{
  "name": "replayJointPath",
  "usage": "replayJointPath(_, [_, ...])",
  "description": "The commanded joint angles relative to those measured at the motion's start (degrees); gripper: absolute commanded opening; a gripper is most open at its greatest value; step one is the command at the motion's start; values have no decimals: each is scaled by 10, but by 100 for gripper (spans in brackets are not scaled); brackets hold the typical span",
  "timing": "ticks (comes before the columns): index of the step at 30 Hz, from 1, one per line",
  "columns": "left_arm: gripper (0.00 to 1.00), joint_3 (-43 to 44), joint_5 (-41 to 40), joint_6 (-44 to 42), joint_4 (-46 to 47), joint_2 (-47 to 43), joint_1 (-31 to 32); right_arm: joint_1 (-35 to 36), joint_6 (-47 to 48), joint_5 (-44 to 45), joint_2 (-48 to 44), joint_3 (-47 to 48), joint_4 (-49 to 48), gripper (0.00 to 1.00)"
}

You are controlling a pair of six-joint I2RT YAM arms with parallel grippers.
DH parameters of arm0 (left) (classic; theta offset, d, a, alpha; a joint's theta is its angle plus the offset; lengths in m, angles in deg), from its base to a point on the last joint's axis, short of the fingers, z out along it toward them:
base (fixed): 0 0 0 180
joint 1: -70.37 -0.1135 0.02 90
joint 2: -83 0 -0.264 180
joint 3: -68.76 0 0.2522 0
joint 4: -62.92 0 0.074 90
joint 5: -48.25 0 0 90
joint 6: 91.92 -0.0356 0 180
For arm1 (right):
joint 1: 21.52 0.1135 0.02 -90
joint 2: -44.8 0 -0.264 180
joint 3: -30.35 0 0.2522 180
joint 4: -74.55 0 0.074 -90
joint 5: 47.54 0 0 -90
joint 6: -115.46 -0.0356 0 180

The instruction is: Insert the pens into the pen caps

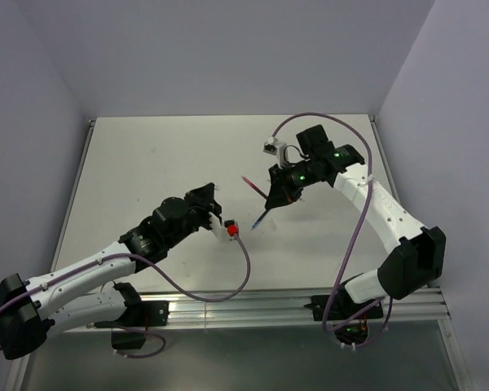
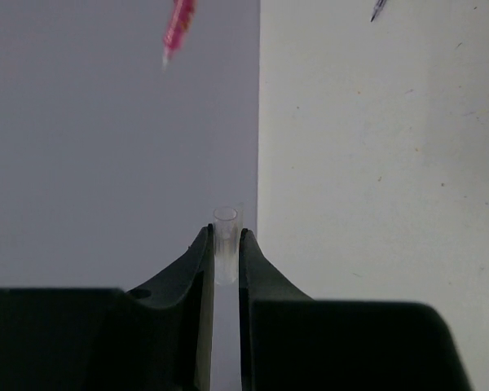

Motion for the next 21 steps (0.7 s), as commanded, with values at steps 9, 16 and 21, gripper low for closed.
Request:
replayJointPath(9, [0, -56, -107, -154, 161, -28, 82, 97, -1, 52, 23, 50, -7, 0])
replayJointPath(16, [0, -69, -118, -166, 166, -44, 103, 120, 4, 68, 0, 34, -7, 0])
replayJointPath(21, [0, -67, -118, -166, 161, -41, 109, 141, 10, 90, -8, 34, -6, 0])
